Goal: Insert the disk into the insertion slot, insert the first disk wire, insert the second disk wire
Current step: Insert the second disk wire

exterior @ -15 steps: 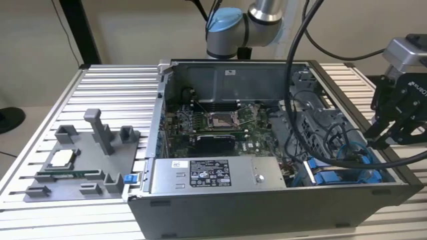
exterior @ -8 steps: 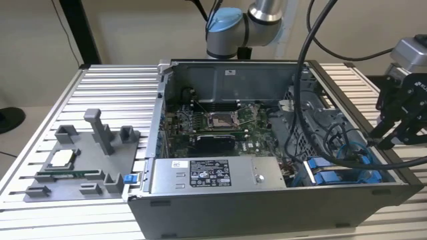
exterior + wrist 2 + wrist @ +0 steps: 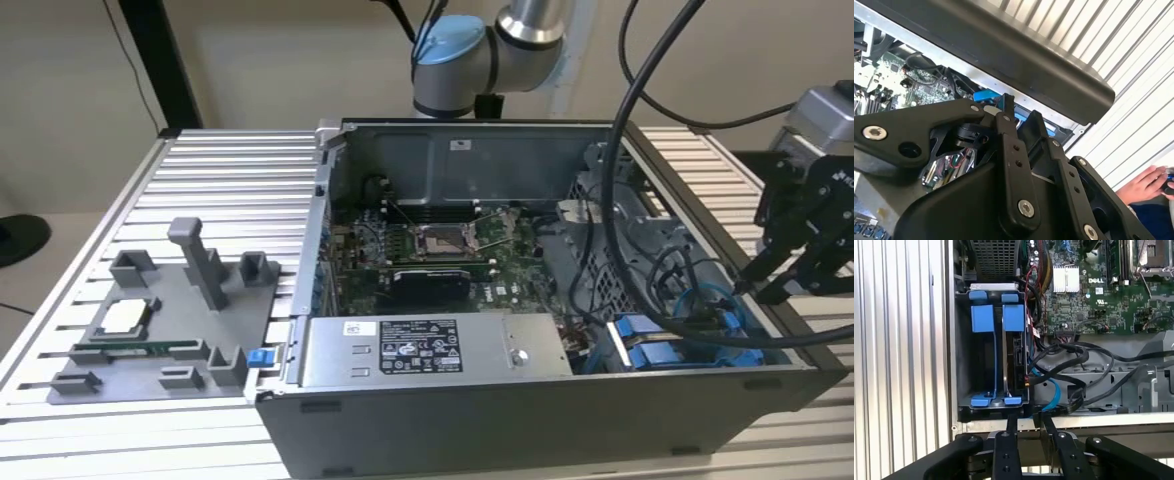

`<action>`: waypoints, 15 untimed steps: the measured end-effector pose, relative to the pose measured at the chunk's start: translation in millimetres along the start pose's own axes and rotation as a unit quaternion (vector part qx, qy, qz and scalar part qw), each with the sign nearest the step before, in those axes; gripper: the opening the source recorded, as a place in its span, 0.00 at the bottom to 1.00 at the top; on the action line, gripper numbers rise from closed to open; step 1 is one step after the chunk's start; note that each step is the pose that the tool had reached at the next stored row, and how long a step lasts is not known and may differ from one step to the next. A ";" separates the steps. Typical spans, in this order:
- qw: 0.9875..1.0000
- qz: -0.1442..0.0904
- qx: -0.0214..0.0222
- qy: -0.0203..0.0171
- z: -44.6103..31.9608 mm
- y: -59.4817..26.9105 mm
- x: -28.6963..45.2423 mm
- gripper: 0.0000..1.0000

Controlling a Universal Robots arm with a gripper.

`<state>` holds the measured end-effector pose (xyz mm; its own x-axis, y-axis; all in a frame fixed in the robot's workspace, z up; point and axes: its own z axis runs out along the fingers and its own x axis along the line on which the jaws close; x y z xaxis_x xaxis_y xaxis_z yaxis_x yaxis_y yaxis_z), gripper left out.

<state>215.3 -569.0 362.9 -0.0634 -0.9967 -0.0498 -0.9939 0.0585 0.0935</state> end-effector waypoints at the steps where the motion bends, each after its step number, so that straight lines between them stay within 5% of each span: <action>1: 1.000 0.000 -0.001 0.000 0.8 -0.1 0.0 1.00; 6: 1.000 0.001 -0.003 -0.003 3.8 -0.4 0.1 1.00; 8: 1.000 0.002 -0.003 -0.007 4.7 -0.4 0.1 1.00; 11: 1.000 0.004 -0.004 -0.021 5.0 -0.2 0.1 1.00; 15: 0.999 0.008 -0.006 -0.049 5.2 -0.2 0.1 1.00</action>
<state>215.0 -568.9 357.7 -0.0883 -0.9853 -0.1462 -0.9917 0.0731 0.1062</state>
